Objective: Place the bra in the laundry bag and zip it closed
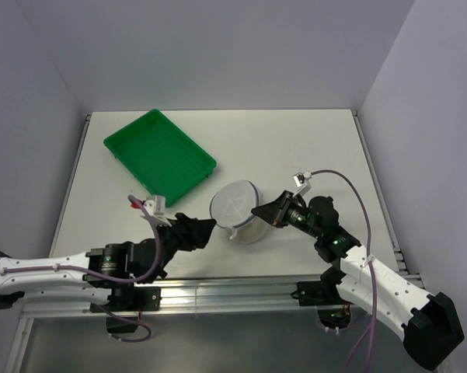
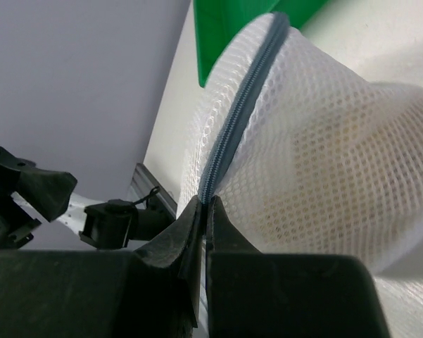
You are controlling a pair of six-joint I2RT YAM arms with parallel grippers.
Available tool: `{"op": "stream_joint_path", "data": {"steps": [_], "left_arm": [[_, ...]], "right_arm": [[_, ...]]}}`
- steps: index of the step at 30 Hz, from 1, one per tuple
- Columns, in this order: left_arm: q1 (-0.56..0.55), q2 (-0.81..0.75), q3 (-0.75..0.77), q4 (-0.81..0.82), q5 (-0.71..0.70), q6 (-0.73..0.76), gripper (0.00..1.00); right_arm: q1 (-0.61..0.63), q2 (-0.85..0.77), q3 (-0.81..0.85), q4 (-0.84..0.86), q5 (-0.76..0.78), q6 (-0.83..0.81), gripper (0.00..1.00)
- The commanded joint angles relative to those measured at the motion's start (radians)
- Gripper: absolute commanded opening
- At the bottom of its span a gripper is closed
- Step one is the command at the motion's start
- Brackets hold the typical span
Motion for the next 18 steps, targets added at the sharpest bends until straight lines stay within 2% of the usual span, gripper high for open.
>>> {"op": "stream_joint_path", "data": {"steps": [1,3,7,11,18], "left_arm": [[-0.002,-0.053,0.055,-0.136,-0.067,0.014,0.76],[-0.002,-0.076,0.070,-0.223,-0.077,-0.025,0.84],[-0.002,-0.111,0.064,-0.358,-0.097,-0.123,0.84],[-0.002,-0.154,-0.011,-0.325,-0.076,-0.129,0.84],[-0.002,-0.144,-0.006,-0.267,-0.091,-0.083,0.81]], "right_arm": [[0.002,-0.006,0.084,0.069,0.013,-0.023,0.00],[0.011,-0.012,0.110,0.042,0.026,-0.035,0.00],[0.016,-0.017,0.109,0.019,0.041,-0.057,0.00],[0.016,0.023,0.103,0.051,0.024,-0.048,0.00],[0.018,0.113,0.190,0.193,-0.071,-0.052,0.00]]}}
